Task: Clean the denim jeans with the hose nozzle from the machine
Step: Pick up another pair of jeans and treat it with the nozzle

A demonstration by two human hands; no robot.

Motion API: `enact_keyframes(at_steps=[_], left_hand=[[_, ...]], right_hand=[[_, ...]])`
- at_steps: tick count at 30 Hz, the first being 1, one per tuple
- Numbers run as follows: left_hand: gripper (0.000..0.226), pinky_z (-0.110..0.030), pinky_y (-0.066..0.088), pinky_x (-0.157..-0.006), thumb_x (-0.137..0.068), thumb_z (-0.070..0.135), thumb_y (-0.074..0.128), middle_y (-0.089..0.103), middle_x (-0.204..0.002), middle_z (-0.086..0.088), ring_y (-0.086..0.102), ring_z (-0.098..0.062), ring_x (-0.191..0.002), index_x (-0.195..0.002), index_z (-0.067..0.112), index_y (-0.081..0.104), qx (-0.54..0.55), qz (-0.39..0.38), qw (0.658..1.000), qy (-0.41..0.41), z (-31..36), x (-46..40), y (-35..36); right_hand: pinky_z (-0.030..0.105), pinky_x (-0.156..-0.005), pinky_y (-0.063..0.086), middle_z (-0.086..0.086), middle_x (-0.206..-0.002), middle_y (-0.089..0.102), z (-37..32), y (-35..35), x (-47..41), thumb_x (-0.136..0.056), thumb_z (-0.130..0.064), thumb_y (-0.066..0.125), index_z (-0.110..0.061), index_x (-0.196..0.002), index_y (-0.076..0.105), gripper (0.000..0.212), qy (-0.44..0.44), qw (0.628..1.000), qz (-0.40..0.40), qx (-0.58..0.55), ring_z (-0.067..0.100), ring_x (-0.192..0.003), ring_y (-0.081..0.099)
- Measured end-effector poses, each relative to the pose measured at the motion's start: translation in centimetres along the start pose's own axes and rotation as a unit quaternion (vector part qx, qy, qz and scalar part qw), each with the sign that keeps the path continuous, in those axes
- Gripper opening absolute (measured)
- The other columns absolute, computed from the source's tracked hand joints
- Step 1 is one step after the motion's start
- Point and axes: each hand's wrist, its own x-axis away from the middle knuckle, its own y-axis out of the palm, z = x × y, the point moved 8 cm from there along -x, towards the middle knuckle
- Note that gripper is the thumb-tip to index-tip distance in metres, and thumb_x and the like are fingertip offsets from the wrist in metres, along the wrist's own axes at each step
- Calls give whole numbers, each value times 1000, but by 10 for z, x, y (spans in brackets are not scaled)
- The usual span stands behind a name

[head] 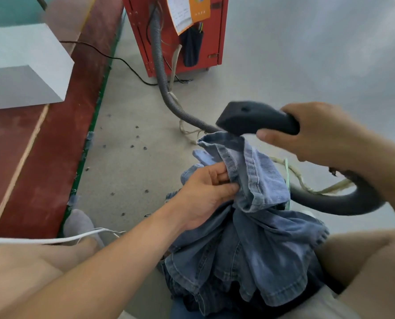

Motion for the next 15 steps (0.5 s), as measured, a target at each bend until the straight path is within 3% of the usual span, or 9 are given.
enact_keyframes(at_steps=[3, 6, 8, 10, 12, 15], left_hand=[[38, -29, 62, -82, -96, -19, 47, 76, -113, -12, 75, -21, -98, -127, -2, 62, 91, 72, 993, -19, 3, -2, -4], [30, -26, 63, -75, -97, -18, 46, 75, -107, -17, 76, -22, -92, -120, -6, 62, 199, 127, 971, -37, 5, -4, -7], [26, -28, 64, -72, -98, -17, 46, 71, -109, -24, 74, -26, -90, -119, -15, 59, 230, 153, 959, -59, 4, -5, -7], [17, -26, 63, -65, -98, -16, 47, 70, -97, -26, 74, -26, -78, -106, -15, 61, 246, 180, 949, -78, 2, -4, -10], [16, -27, 63, -61, -97, -17, 46, 69, -90, -26, 73, -27, -73, -101, -12, 61, 271, 194, 939, -85, 1, -4, -16], [30, -33, 65, -68, -94, -19, 39, 70, -109, -28, 75, -31, -87, -115, -11, 59, 277, 198, 937, -82, -2, -6, -26]], right_hand=[[41, -58, 50, 4, -61, 64, 13, 3, -4, -72, -72, 70, -18, -76, 58, 55, 61, 997, 44, -23, 26, -59, 64], [35, -55, 47, 0, -70, 65, 4, 16, 0, -55, -79, 77, -24, -82, 55, 66, 70, 996, 35, -54, 20, -62, 63], [34, -56, 47, -3, -77, 67, -9, 29, 4, -40, -92, 67, -27, -87, 52, 82, 51, 998, -1, -48, 17, -66, 63], [33, -53, 39, -5, -78, 64, -16, 41, 8, -36, -93, 65, -29, -86, 49, 83, 34, 998, -46, -33, 13, -66, 59], [31, -52, 32, -7, -75, 59, -16, 47, 9, -50, -77, 82, -31, -86, 48, 67, 21, 998, -63, -4, 10, -65, 55], [30, -52, 32, -5, -70, 58, -11, 38, 3, -74, -39, 84, -27, -84, 51, 36, 22, 1000, -15, -3, 10, -61, 54]])
